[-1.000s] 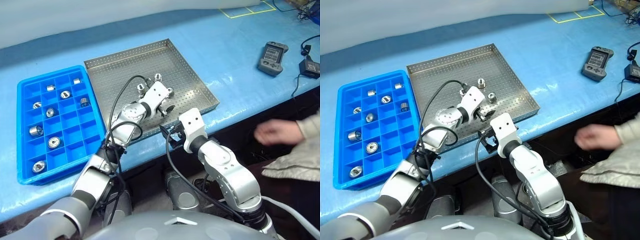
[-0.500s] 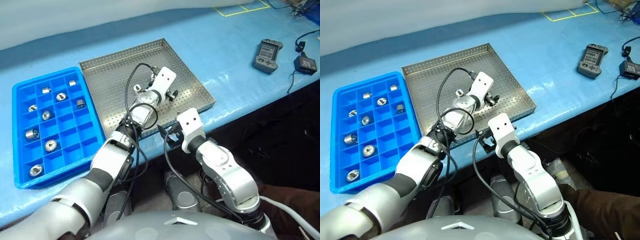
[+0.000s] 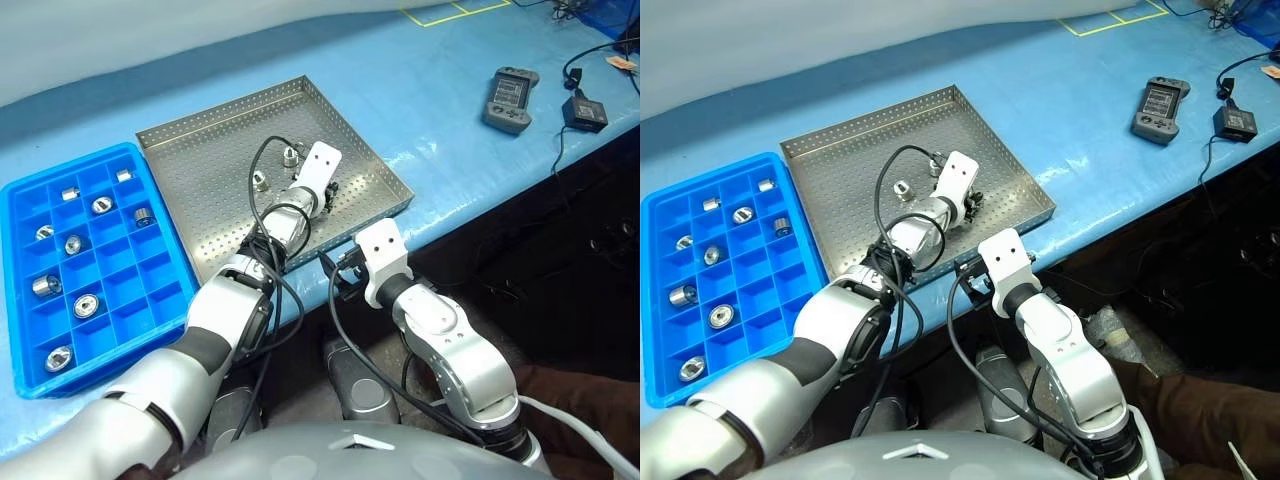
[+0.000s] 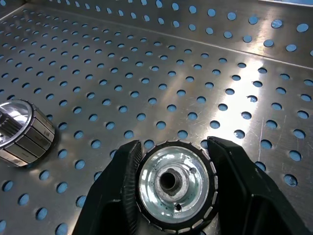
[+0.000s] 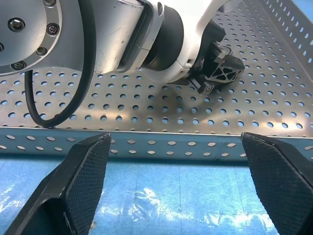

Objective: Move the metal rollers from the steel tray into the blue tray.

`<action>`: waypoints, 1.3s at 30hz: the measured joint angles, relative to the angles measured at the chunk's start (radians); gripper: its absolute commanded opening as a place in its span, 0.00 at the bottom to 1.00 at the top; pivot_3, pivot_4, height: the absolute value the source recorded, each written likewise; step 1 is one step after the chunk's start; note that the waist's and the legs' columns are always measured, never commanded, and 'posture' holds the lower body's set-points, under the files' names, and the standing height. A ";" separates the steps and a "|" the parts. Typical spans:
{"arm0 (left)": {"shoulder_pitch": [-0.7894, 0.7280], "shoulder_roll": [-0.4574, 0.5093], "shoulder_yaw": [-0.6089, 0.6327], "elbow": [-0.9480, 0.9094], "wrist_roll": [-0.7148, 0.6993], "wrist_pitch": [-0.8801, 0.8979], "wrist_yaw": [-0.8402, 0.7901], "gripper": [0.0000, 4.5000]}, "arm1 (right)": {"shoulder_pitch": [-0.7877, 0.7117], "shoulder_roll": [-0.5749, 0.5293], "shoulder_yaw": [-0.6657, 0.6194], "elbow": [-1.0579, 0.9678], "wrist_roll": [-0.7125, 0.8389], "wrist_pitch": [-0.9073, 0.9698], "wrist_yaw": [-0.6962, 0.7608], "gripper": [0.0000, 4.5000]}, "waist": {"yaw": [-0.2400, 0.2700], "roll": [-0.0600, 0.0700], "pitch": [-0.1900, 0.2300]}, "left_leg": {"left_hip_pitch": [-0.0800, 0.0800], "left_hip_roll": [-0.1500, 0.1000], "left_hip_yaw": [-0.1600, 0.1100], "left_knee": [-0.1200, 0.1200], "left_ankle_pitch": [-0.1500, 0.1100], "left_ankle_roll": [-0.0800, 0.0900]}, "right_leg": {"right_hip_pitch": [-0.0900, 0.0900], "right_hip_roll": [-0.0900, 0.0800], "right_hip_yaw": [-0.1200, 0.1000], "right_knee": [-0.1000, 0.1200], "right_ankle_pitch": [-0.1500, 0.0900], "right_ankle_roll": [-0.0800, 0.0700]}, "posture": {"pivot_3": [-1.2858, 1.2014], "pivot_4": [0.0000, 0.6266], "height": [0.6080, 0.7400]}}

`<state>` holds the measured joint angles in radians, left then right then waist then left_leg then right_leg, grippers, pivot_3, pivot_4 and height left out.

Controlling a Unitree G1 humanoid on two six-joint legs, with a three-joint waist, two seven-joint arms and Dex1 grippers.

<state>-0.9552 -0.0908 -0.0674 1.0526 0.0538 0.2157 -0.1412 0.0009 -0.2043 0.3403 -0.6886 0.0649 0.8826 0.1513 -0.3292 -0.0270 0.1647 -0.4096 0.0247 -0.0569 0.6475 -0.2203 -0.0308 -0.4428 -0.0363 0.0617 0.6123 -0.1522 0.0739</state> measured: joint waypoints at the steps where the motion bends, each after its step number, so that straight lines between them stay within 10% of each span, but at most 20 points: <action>1: 0.023 0.002 0.004 -0.038 -0.009 0.008 -0.007 0.41 | -0.003 -0.002 0.000 0.000 0.000 0.000 0.003 1.00 | 0.000 0.000 0.000 | 0.000 0.000 0.000 0.000 0.000 0.000 | 0.000 0.000 0.000 0.000 0.000 0.000 | 0.41 0.24 1.00; 18: 0.701 0.129 0.198 -1.336 -0.098 0.366 0.113 0.41 | -0.151 0.021 0.066 0.117 0.004 -0.023 0.083 1.00 | 0.126 0.001 0.000 | 0.004 0.001 0.003 0.000 0.000 0.000 | 0.000 0.002 0.005 0.002 0.000 0.000 | 0.51 0.24 1.00; 26: 0.755 0.158 0.255 -1.410 -0.092 0.417 0.182 0.41 | -0.186 0.029 0.087 0.159 0.018 -0.040 0.123 1.00 | 0.243 -0.001 0.000 | 0.003 0.001 0.002 0.001 0.000 0.000 | 0.001 0.002 0.004 0.001 0.000 0.000 | 0.52 0.24 1.00; 37: 0.770 0.157 0.264 -1.390 -0.048 0.493 0.270 0.41 | -0.182 0.034 0.085 0.166 0.018 -0.045 0.129 1.00 | 0.267 -0.001 0.000 | 0.004 0.001 0.003 0.002 0.000 0.000 | 0.002 0.002 0.004 0.001 0.000 0.000 | 0.50 0.24 1.00; 39: 0.770 0.152 0.259 -1.371 -0.057 0.497 0.268 0.63 | -0.174 0.033 0.085 0.166 0.017 -0.045 0.127 1.00 | 0.266 -0.001 0.000 | 0.004 0.001 0.003 0.002 0.000 0.000 | 0.002 0.002 0.004 0.001 0.000 0.000 | 0.50 0.24 1.00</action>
<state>-0.1853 0.0617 0.1919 -0.3188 -0.0029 0.7128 0.1266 -0.1727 -0.1715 0.4254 -0.5231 0.0817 0.8375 0.2785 -0.0632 -0.0281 0.1643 -0.4059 0.0256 -0.0544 0.6493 -0.2202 -0.0306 -0.4412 -0.0338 0.0654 0.6138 -0.1519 0.0735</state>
